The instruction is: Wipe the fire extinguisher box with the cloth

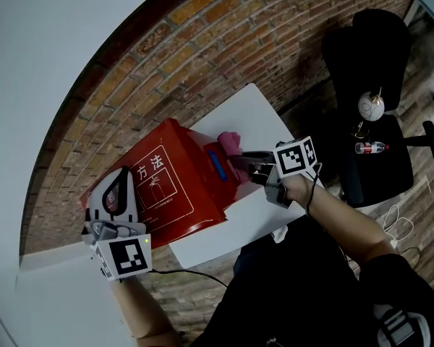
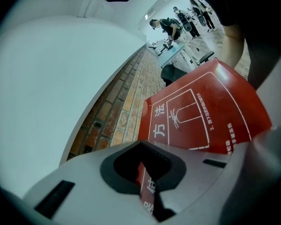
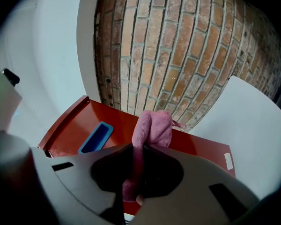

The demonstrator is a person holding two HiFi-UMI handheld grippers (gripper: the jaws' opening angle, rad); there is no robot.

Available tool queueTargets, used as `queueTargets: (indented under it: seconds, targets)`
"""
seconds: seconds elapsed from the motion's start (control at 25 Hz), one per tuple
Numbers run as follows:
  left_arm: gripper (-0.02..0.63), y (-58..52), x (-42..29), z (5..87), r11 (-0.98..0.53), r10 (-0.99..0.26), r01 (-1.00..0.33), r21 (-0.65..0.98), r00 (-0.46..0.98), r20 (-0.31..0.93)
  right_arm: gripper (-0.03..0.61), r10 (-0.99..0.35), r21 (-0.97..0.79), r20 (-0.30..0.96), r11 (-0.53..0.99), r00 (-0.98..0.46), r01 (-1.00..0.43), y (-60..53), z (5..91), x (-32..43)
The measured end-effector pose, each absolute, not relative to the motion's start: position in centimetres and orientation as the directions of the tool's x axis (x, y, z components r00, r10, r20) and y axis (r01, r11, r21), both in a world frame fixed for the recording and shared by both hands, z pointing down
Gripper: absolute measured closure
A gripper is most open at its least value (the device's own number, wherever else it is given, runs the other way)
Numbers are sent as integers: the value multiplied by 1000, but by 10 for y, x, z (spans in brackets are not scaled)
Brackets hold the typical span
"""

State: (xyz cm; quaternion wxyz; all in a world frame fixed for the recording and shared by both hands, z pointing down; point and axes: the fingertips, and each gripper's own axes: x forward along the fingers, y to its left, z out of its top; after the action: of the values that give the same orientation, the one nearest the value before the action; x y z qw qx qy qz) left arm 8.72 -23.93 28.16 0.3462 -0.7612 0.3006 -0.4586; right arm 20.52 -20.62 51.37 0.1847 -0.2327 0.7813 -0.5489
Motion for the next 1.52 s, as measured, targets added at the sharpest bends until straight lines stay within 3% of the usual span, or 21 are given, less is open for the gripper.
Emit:
queueTargets:
  seconds: [0.76, 0.92, 1.08, 1.52]
  targets:
    - [595, -238, 89, 280, -578, -776, -147, -803, 404, 485, 514, -575, -933, -122, 345, -809, -104, -203, 446, 209]
    - [595, -238, 89, 280, -579, -776, -148, -802, 403, 486, 514, -562, -910, -194, 410, -804, -66, -201, 415, 210]
    - [595, -238, 89, 280, -578, -776, -146, -803, 402, 486, 514, -569, -896, -175, 431, -804, -109, -200, 401, 212]
    - [597, -237, 89, 279, -577, -777, -144, -804, 399, 487, 514, -520, -856, -280, 516, -807, -36, -187, 342, 209]
